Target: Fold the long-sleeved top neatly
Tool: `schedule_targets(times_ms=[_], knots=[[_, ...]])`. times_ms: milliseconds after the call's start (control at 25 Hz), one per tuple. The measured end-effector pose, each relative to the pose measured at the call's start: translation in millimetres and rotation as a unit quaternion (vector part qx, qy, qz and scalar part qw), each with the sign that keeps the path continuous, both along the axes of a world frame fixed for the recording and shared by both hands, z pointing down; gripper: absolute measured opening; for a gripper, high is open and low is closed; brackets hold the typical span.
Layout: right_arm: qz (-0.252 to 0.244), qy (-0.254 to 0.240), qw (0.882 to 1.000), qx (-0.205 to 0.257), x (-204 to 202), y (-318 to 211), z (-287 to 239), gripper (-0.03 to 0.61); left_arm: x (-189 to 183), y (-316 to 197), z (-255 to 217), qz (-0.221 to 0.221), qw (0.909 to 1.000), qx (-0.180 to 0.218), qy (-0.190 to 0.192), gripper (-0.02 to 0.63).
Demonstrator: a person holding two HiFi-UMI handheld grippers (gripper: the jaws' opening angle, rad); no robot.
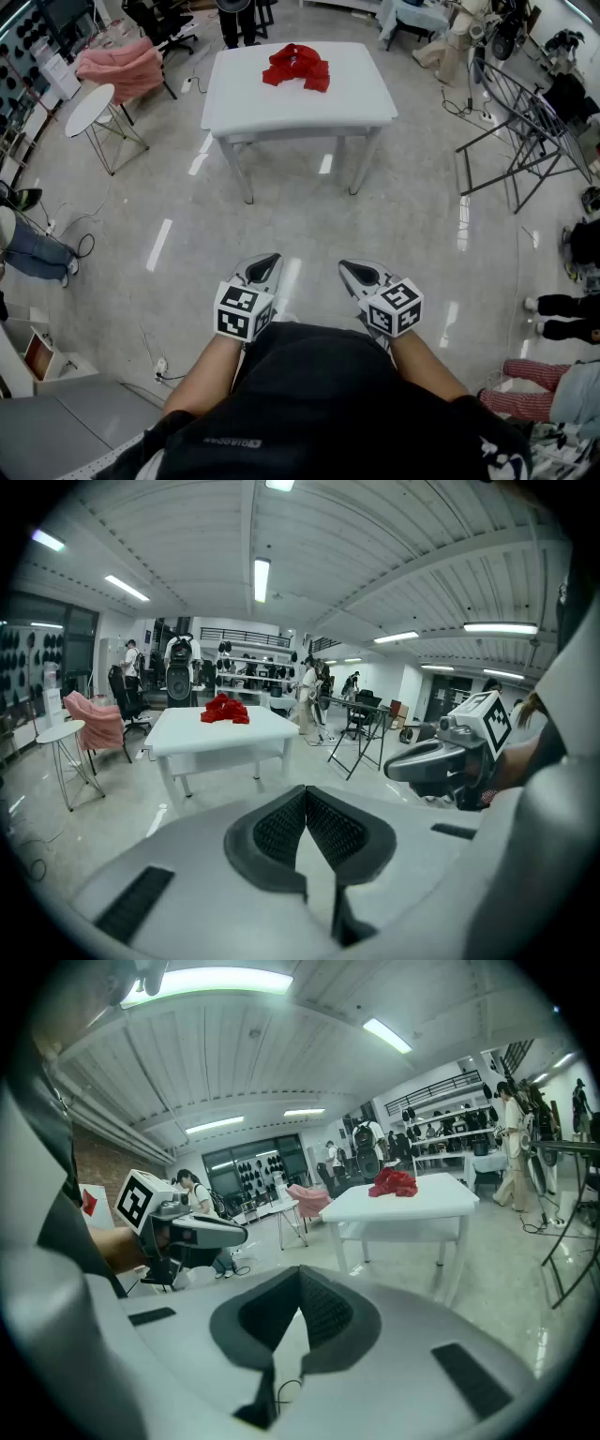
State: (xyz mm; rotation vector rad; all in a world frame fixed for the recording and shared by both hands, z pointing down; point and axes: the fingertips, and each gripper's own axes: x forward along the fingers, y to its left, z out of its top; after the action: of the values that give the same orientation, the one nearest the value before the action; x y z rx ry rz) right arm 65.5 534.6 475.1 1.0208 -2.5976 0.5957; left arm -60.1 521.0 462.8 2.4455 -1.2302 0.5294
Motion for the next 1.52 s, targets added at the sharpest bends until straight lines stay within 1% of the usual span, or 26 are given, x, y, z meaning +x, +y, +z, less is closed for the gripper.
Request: schedule_targets(times_ms=[440,680,840,1040,1240,1520], knots=[[-0.004,0.0,1.0,0.005,1,1,-4,0.003,2,1,-3,-0.004,1.0,0.001,0.001,0.003],[-0.002,-0.022,1.0,-0.004,-1,-2,-6,0.005,1,-2,-2,-0.004,1.0,-0.001,0.001,0.003],[-0.006,-0.005,1.0,-0.003,-5,-6,0,0.005,1,-7,1,-0.003,1.0,-0.003,0.002,0.003],[-0.003,-0.005,1.0,-0.003,-9,-17,-3,0.005,-4,-15,-1,0.0,1.0,-0.001,0.0,0.003],[-0.004,0.001,1.0,0.006,-18,-29,-2,0.005,-13,-30,1,0.002,1.0,0.002,-0.001,0.003],[0.003,0.008,1.0,0.007,-32,-43,-5,0.005,-29,-46,-2,0.008,1.0,0.004,0.002,0.003]])
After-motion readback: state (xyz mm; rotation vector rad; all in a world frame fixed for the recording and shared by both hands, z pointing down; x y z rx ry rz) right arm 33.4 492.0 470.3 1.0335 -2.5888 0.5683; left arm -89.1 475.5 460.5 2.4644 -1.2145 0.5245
